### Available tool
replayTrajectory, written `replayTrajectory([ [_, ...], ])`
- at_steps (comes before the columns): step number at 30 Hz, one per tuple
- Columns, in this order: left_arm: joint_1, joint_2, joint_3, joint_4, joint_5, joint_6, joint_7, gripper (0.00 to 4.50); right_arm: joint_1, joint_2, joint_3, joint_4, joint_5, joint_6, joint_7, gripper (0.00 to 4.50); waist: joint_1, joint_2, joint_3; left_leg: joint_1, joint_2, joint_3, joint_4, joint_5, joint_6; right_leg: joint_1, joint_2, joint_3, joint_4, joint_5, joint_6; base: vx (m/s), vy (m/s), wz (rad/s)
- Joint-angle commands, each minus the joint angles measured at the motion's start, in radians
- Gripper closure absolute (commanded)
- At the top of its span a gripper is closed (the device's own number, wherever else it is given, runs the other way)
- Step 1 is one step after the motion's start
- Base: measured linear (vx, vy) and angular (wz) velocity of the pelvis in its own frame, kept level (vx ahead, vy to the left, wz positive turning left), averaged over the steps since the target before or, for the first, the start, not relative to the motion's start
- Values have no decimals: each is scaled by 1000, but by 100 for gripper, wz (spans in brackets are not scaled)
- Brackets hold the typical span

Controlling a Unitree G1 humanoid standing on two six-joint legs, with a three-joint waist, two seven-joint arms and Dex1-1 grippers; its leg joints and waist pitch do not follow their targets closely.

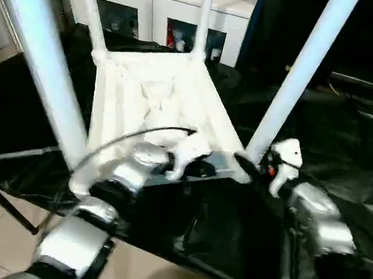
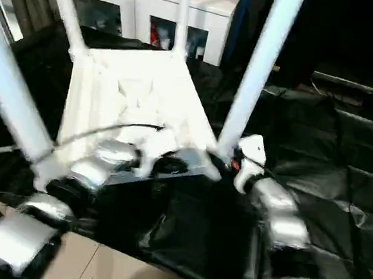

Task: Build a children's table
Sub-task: Rotate leg to tighten

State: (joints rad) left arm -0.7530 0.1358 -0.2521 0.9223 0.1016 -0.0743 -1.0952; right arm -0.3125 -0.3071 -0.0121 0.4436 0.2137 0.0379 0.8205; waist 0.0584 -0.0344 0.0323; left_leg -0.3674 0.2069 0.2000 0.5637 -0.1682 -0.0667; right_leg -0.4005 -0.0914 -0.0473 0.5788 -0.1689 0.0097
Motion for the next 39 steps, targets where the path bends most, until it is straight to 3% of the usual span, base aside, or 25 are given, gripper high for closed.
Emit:
replayTrajectory([
  [1,5,1,-31,-28,-10,9,-75,450,15,2,92,-32,27,30,148,176,5,-3,-55,4,25,-12,-57,-231,88,47,-46,27,-54,-132,-240,0,0,0],
  [4,18,75,-56,-62,-13,43,-214,450,26,-63,110,-58,43,46,271,176,5,-3,-55,8,28,-11,-55,-208,100,49,-43,26,-46,-77,-267,0,0,0],
  [7,22,108,-62,-73,-15,49,-258,450,23,-86,124,-51,40,42,315,176,10,-1,-53,12,31,-5,-54,-213,99,45,-42,25,-45,-75,-285,0,0,0],
  [9,22,123,-61,-73,-12,47,-268,450,21,-95,132,-46,35,45,335,176,16,-2,-50,16,33,-3,-56,-240,83,42,-43,26,-48,-120,-281,0,0,0],
  [14,22,138,-54,-80,-15,50,-269,450,11,-86,137,-26,25,42,338,224,29,-3,-48,19,31,-5,-61,-280,44,39,-46,29,-56,-217,-242,0,0,0],
  [20,25,136,-50,-96,-24,62,-257,450,16,-81,139,-41,43,59,355,249,30,-4,-51,15,30,-5,-58,-241,53,41,-44,28,-50,-159,-248,0,0,0],
  [26,14,110,-32,-70,-13,47,-162,450,34,-64,135,-39,31,60,308,251,31,-7,-48,16,29,-6,-59,-265,50,39,-47,29,-57,-215,-233,0,0,0],
  [27,2,88,-20,-48,-6,42,-88,450,33,-37,122,-16,10,55,230,251,31,-7,-48,16,29,-6,-59,-265,50,39,-47,29,-57,-215,-233,0,0,0],
  [28,2,88,-20,-48,-6,42,-88,450,33,-37,122,-16,10,55,230,251,27,-7,-45,20,28,-7,-62,-300,36,32,-49,30,-66,-276,-219,0,0,0],
  [29,-10,58,-9,-28,2,43,-4,450,22,4,95,26,-13,64,106,252,23,-7,-44,17,27,-10,-65,-319,23,32,-49,30,-69,-324,-200,0,0,0],
  [31,-10,58,-9,-28,2,43,-4,450,22,4,95,26,-13,64,106,252,18,-9,-43,21,25,-15,-68,-358,7,29,-50,27,-79,-404,-173,0,0,0],
  [34,-25,-74,0,5,18,77,209,450,-26,163,6,135,-62,92,-318,253,4,-5,-40,20,24,-19,-72,-392,-16,22,-49,26,-87,-469,-140,0,0,0],
  [36,-22,-122,-6,1,20,86,245,450,-42,211,-5,160,-73,97,-415,253,-15,-6,-38,24,21,-26,-73,-440,-38,16,-48,19,-95,-541,-122,0,0,0],
  [37,-22,-122,-6,1,20,86,245,450,-42,211,-5,160,-73,97,-415,254,-20,-7,-39,23,18,-29,-72,-456,-32,18,-50,16,-103,-580,-100,0,0,0],
  [39,-15,-139,-20,-9,25,78,236,450,-47,225,25,156,-102,87,-423,254,-25,-10,-40,22,18,-30,-72,-460,-21,17,-49,16,-108,-584,-89,0,0,0],
])
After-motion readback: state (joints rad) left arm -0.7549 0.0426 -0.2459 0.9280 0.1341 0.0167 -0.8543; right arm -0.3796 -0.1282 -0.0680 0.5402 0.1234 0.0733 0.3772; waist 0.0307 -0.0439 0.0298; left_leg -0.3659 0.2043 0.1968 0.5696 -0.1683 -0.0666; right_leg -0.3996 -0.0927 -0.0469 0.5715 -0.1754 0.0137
